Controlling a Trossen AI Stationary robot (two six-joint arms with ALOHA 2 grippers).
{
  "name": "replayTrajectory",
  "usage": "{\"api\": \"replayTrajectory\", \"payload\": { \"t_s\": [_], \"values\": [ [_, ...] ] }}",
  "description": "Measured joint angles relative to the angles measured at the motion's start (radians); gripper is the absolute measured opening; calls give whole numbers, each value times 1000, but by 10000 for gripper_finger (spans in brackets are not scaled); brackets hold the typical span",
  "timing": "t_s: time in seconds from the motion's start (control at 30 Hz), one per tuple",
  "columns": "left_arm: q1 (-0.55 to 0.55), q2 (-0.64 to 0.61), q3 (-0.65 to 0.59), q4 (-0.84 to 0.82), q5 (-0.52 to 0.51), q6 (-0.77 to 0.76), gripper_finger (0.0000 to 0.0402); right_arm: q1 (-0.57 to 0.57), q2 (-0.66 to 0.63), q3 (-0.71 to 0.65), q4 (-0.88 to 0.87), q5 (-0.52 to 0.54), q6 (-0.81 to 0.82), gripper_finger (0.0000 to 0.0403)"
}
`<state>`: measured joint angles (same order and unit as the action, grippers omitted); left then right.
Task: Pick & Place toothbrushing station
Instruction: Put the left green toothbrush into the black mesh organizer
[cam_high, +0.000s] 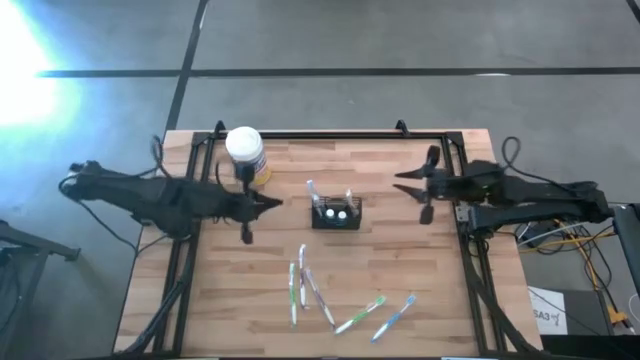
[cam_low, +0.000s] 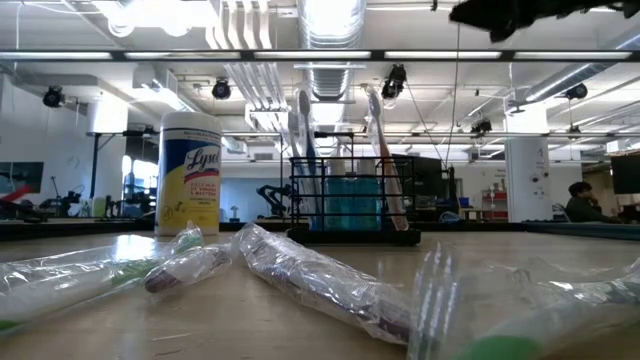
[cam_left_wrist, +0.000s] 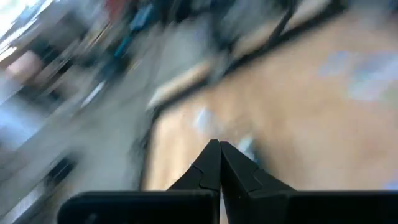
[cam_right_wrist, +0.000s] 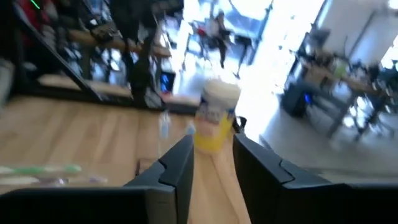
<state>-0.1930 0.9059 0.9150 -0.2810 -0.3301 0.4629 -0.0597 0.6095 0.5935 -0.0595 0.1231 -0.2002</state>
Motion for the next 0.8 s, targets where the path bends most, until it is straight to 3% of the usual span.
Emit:
{"api": "replayTrajectory", "payload": {
  "t_s": [0.07, 0.13, 0.27, 0.37, 0.53, 0.7, 0.8],
  "values": [
    [124, -30, -6, 101, 309, 11, 2, -5, -53, 15, -14, -63, -10, 91],
    [264, -55, -20, 188, 518, -65, 1, -12, -105, 22, -25, -146, 2, 74],
    [505, -85, -76, 272, 669, -305, 3, -20, -211, 15, -76, -232, 60, 35],
    [586, -137, -136, 272, 699, -362, 4, -20, -297, -8, -135, -217, 87, 13],
    [572, -319, -301, 360, 697, -388, 2, -20, -456, -93, -169, -176, 142, 8],
    [551, -512, -503, 458, 520, -470, 2, -20, -598, -210, -167, -90, 216, 8],
    [549, -592, -593, 484, 495, -511, 1, -20, -608, -272, -124, -47, 227, 8]
  ]
}}
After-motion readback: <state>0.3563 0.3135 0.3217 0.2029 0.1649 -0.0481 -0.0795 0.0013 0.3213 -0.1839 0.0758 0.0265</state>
